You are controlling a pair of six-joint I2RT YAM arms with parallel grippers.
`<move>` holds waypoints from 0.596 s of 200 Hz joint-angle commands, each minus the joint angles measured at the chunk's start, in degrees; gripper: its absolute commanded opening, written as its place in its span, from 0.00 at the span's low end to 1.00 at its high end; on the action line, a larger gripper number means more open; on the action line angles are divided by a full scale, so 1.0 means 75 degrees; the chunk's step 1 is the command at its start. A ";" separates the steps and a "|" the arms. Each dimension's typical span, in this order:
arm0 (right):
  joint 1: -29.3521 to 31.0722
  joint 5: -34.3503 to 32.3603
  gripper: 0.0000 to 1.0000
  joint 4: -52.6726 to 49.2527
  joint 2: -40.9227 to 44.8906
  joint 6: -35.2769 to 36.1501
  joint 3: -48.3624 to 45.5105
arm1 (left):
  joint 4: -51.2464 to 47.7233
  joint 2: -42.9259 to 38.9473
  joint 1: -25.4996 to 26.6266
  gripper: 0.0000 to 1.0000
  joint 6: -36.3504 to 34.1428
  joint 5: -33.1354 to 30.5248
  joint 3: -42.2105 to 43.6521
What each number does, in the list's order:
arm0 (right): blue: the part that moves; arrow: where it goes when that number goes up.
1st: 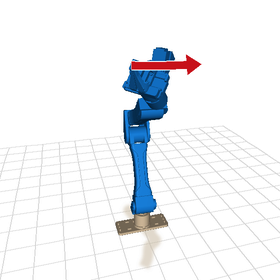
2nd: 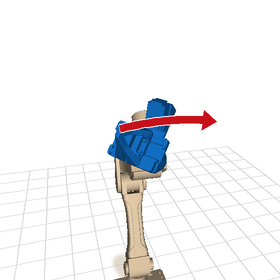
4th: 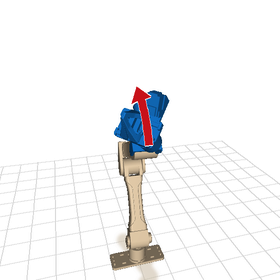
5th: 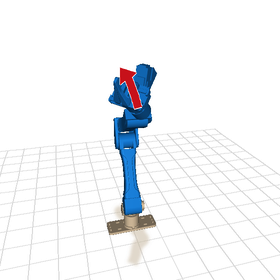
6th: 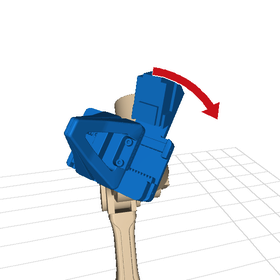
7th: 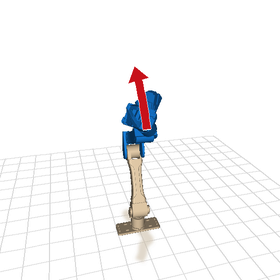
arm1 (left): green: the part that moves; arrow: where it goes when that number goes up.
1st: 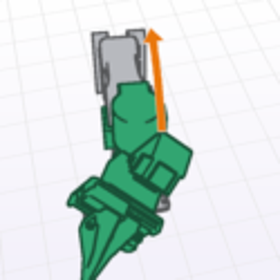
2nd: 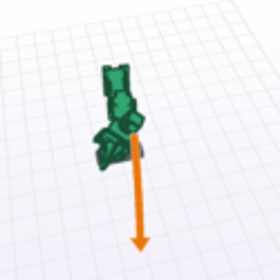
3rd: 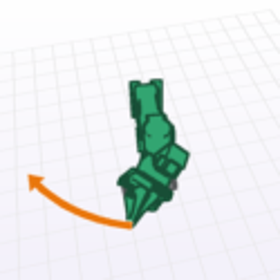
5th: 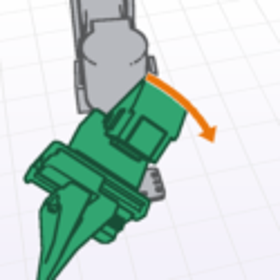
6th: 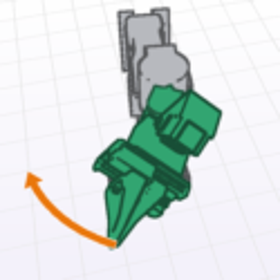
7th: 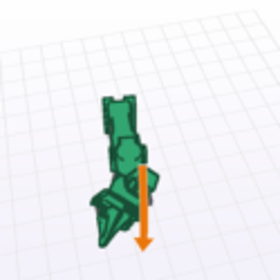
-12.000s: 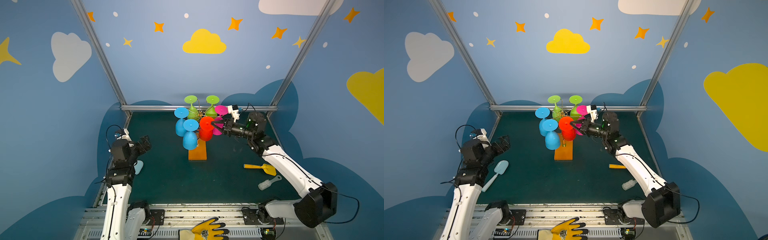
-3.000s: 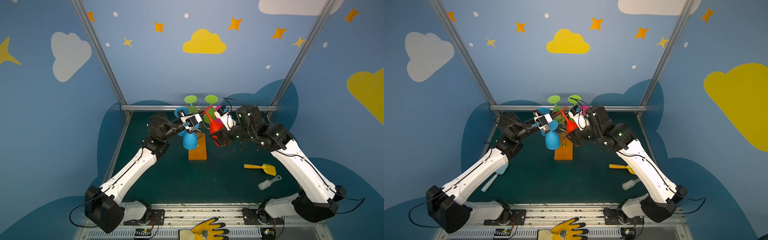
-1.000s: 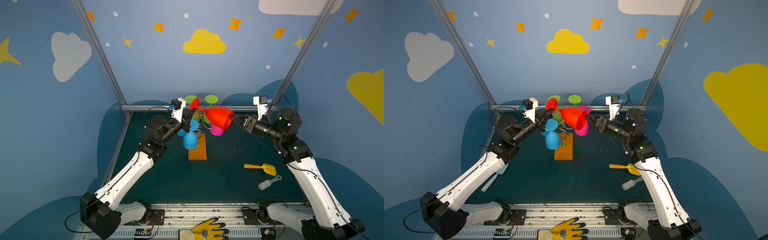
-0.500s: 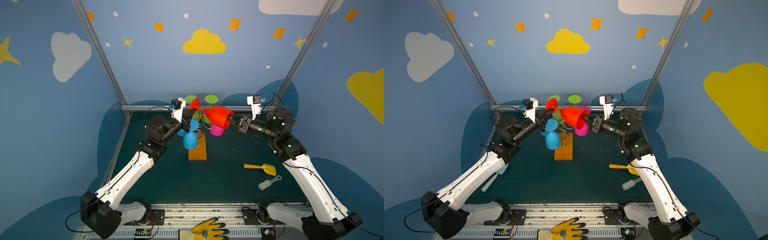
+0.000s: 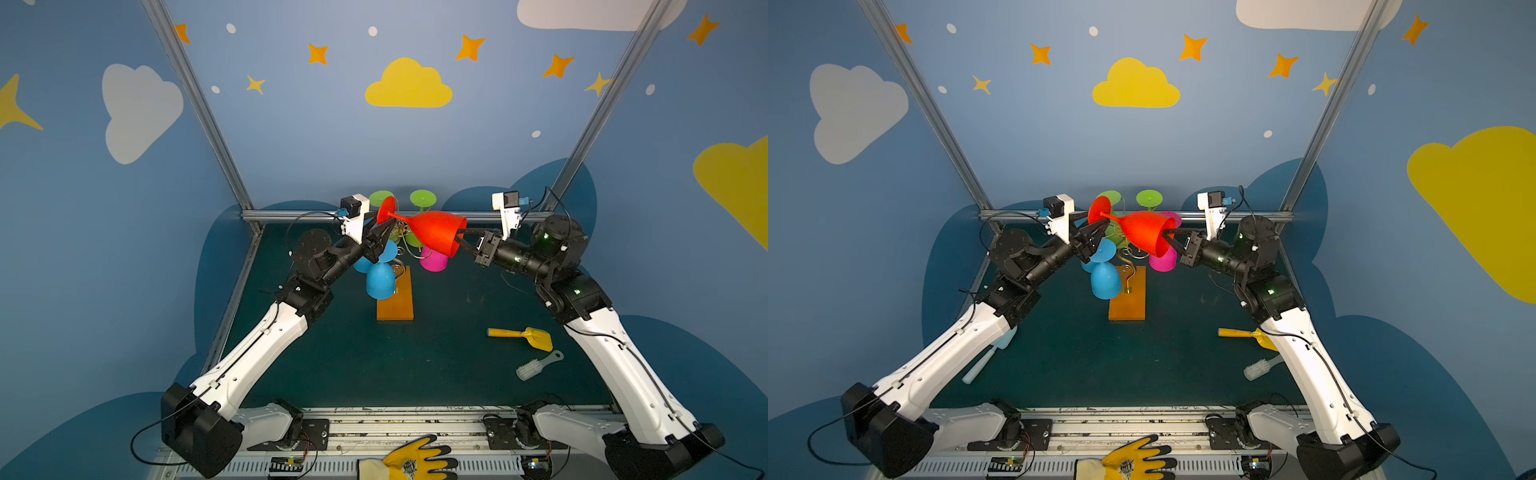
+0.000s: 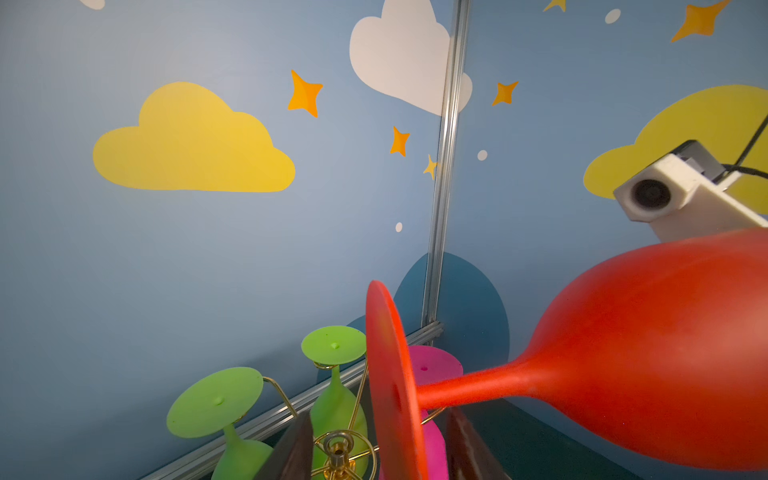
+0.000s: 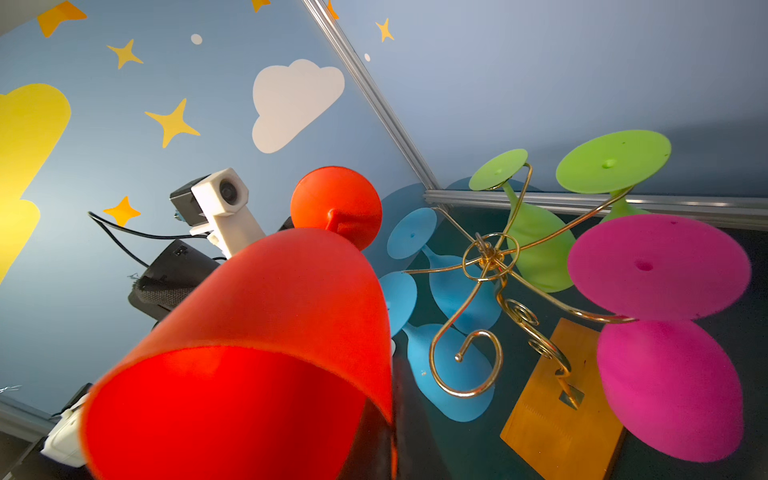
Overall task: Take the wine glass off the wine glass rack
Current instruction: 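Grasp the red glass rim with the right gripper while the left releases, then carry the red glass from the rack with the right gripper while the left retracts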
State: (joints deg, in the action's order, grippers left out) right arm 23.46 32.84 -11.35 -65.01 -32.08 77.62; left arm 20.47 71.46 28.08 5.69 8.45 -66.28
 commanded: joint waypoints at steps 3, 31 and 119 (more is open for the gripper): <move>-0.0208 -0.0497 0.00 -0.0247 0.0565 0.0363 0.0453 | 0.0146 -0.0301 -0.0093 0.70 -0.0042 -0.0396 0.0112; -0.0444 -0.1283 0.00 -0.0977 0.1082 0.0840 0.0688 | 0.0017 -0.0555 -0.0256 0.88 -0.0037 -0.0760 0.0196; -0.0681 -0.4550 0.00 -0.5466 0.2328 0.2896 0.1544 | -0.2176 -0.2301 -0.2083 1.00 0.0452 -0.1513 0.0717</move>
State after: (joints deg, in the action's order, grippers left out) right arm 18.68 9.76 -38.30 -48.38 -16.38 88.14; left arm 11.29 57.43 16.08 7.81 -0.84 -61.84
